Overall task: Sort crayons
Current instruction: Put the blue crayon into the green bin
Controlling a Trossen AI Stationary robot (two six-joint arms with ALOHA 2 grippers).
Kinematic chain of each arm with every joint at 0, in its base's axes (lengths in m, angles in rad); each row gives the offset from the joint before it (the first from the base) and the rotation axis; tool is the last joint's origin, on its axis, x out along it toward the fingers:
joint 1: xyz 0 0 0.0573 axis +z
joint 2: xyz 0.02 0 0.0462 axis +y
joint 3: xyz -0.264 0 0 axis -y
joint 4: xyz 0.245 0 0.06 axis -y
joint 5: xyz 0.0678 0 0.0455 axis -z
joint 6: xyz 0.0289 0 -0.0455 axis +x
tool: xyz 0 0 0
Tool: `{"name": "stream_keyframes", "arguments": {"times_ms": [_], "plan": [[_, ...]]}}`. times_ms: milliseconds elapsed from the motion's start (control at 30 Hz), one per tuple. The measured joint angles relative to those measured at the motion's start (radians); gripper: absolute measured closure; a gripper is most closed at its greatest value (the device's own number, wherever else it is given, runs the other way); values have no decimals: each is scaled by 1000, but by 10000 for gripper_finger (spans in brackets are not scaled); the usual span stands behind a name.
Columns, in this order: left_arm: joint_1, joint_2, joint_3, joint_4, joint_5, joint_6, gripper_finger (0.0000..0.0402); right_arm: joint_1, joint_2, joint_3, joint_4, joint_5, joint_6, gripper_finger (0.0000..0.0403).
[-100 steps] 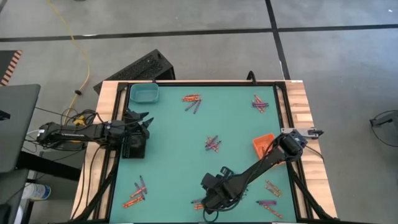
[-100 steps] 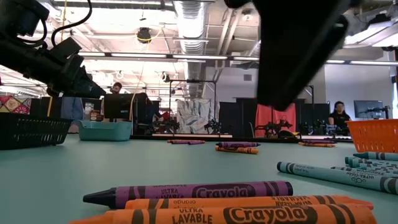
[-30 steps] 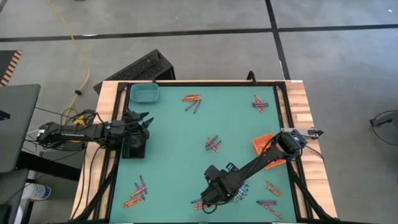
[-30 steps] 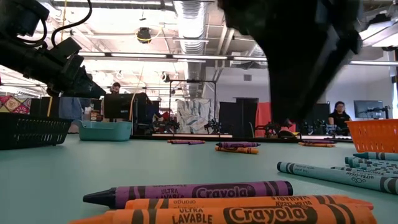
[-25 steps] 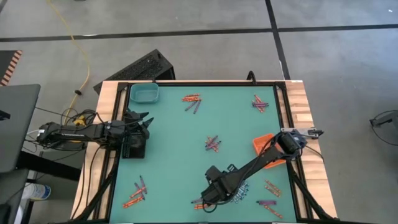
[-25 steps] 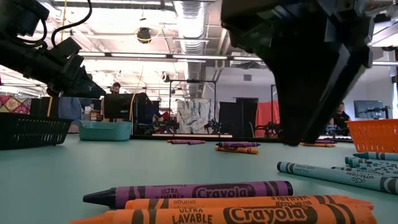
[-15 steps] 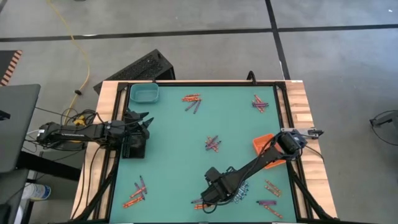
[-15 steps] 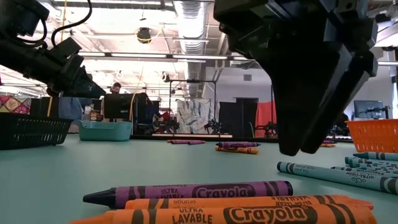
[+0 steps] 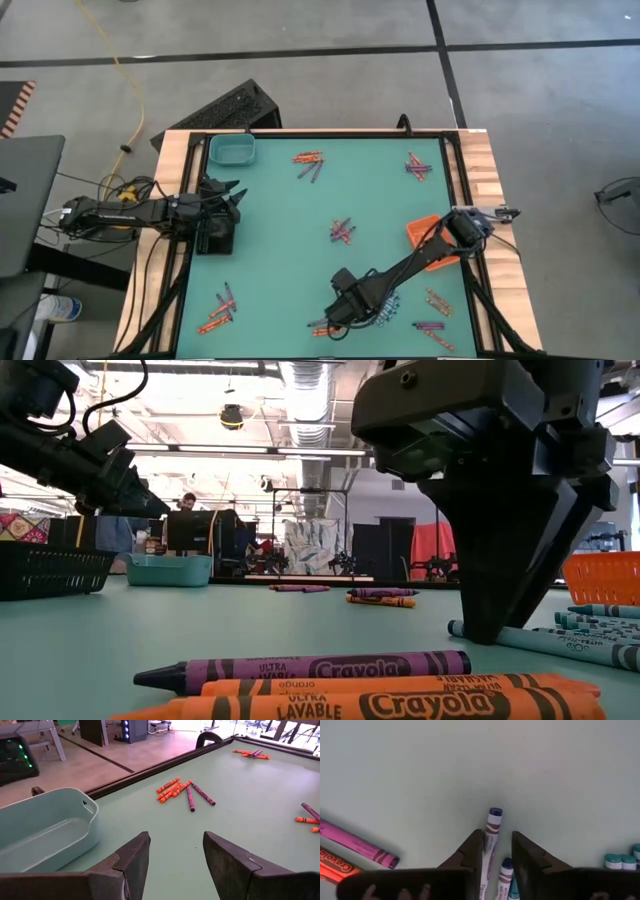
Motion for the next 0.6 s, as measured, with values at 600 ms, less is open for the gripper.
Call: {"name": "stream_keyframes", "arguments": {"times_ms": [600], "plan": [[0,0,0,0,0,0,225,-13,1,-2,34,-2,13,399]]}}
